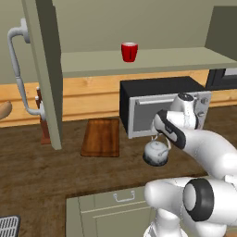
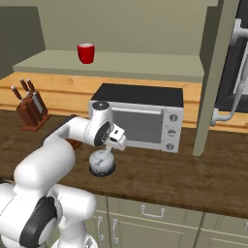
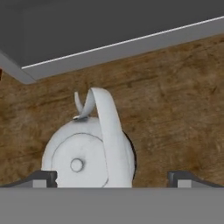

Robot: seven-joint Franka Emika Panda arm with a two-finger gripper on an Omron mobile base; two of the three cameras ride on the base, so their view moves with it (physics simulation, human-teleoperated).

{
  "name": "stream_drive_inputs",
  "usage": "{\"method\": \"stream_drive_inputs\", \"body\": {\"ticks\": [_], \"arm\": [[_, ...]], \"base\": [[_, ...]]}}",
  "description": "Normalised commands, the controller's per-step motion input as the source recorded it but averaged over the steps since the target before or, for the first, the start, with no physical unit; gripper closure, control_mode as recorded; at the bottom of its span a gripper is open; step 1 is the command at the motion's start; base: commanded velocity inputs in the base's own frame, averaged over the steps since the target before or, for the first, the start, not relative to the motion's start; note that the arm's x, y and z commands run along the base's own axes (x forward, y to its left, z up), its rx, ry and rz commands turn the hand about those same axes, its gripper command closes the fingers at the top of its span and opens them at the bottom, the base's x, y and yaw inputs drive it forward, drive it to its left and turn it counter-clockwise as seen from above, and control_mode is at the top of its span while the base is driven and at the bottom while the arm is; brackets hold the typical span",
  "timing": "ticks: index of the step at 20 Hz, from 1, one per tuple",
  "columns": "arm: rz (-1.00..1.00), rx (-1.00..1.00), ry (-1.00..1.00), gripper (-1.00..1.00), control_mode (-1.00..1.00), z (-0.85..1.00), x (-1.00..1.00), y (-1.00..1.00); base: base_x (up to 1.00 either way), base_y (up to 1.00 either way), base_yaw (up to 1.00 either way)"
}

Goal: Pick the kettle from the counter and place it on the tray. Then pick the mug from the cabinet and place it on the tray. Then close the cabinet doors.

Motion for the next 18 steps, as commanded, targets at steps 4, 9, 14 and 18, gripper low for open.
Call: {"method": "stream_drive_inputs", "body": {"ticks": [4,9,14,18], "arm": [[0.01,0.01,0.0,-1.0,-1.0,-0.16,0.0,-0.02],[0.0,0.0,0.0,-1.0,-1.0,-0.22,0.01,0.0],[0.0,0.0,0.0,-1.0,-1.0,-0.22,0.09,0.0],[0.0,0.0,0.0,1.0,-1.0,-0.22,0.03,0.0]], "base": [[0.0,0.0,0.0],[0.0,0.0,0.0],[0.0,0.0,0.0],[0.0,0.0,0.0]]}}
